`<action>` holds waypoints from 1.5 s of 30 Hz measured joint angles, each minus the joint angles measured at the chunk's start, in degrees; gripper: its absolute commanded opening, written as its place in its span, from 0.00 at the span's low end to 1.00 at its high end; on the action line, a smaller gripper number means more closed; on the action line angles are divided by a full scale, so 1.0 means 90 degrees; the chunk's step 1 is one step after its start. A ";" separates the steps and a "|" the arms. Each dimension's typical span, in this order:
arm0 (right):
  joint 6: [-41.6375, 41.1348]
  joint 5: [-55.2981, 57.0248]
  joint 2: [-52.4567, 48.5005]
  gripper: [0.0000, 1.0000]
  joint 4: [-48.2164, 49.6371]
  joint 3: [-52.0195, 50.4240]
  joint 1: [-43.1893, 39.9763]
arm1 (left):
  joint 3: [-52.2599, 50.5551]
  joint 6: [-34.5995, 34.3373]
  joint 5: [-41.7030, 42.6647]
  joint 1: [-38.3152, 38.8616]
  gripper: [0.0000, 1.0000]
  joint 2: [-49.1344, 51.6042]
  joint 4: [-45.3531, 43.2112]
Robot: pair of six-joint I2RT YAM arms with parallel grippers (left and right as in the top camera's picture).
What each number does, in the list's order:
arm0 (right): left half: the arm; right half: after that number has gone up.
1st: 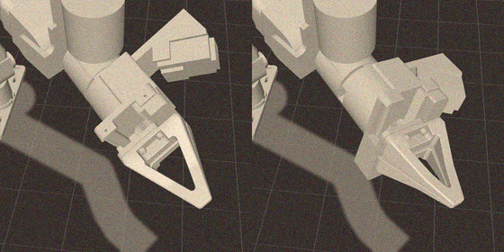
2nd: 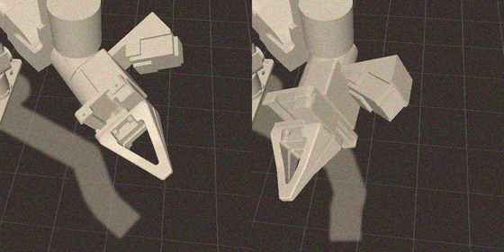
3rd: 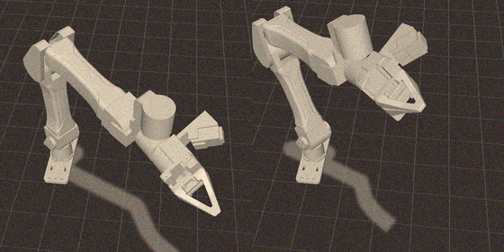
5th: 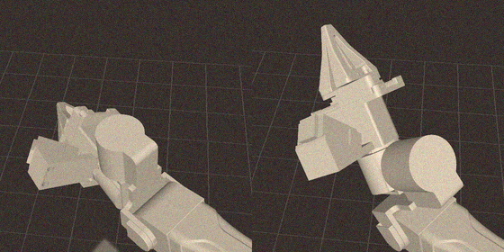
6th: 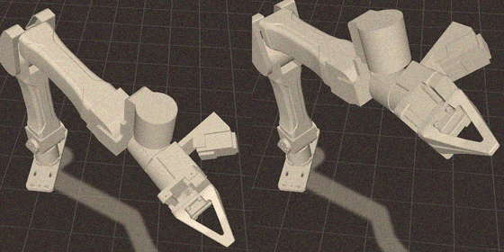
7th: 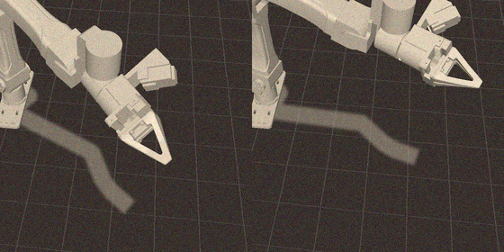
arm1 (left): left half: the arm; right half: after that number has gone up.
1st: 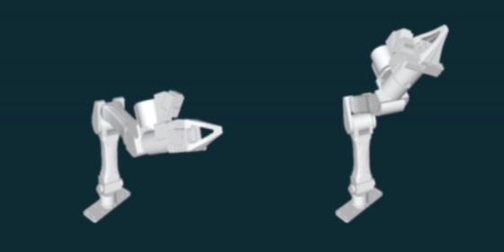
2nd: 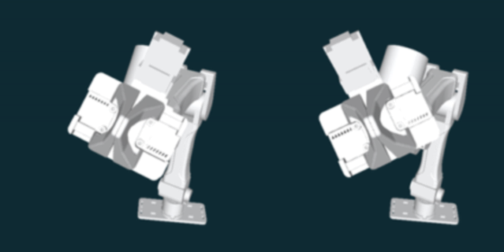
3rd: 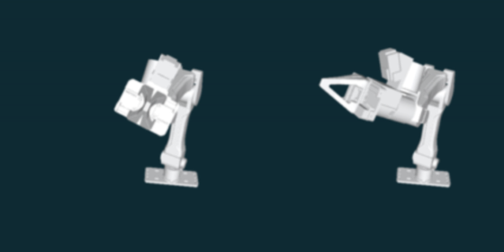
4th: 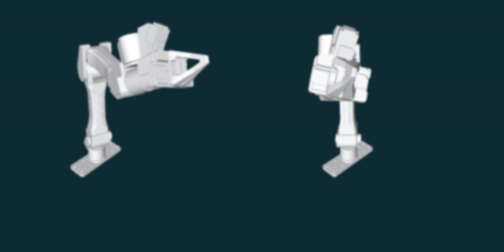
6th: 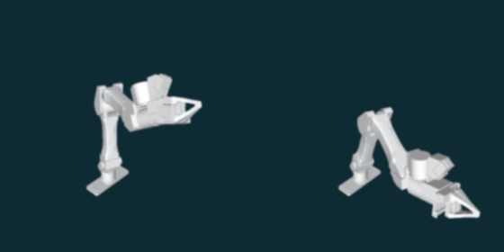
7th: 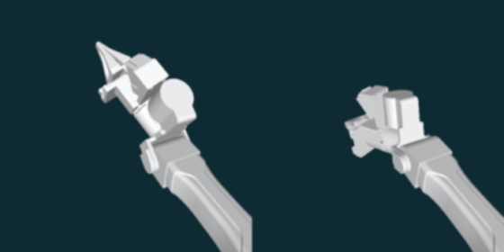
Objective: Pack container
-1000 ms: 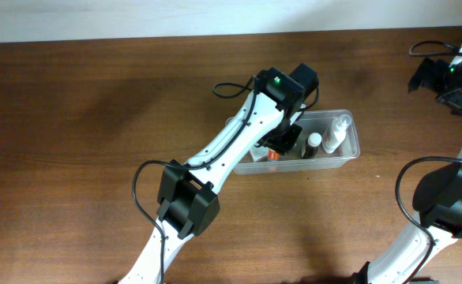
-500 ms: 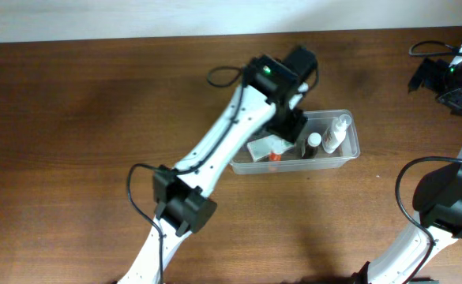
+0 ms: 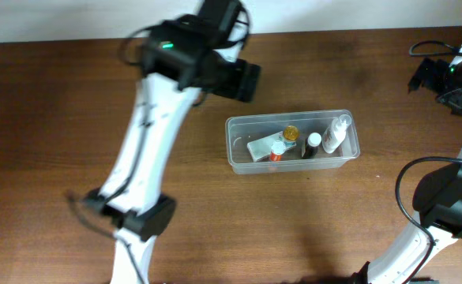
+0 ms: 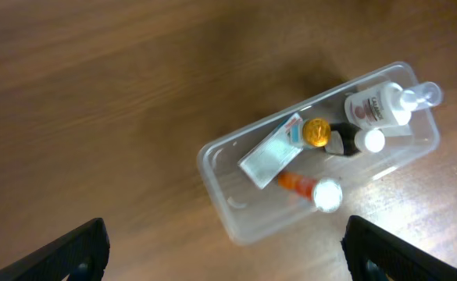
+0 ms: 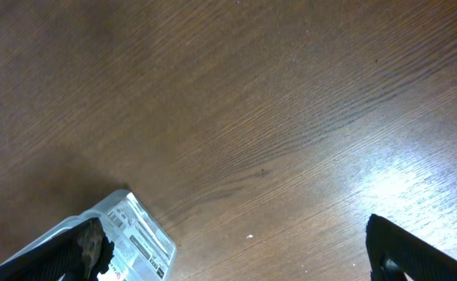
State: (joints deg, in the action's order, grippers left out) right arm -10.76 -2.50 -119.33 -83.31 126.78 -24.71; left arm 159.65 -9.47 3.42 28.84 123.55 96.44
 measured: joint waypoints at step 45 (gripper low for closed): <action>-0.0002 0.0000 0.0000 0.98 0.0000 -0.0002 -0.0002 | -0.7691 0.0061 -0.1022 -0.0024 0.99 -0.5518 -0.1792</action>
State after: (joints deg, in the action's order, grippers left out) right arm -10.79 -2.50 -119.33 -83.31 126.76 -24.73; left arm 90.43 -8.93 -5.78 28.62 73.89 80.31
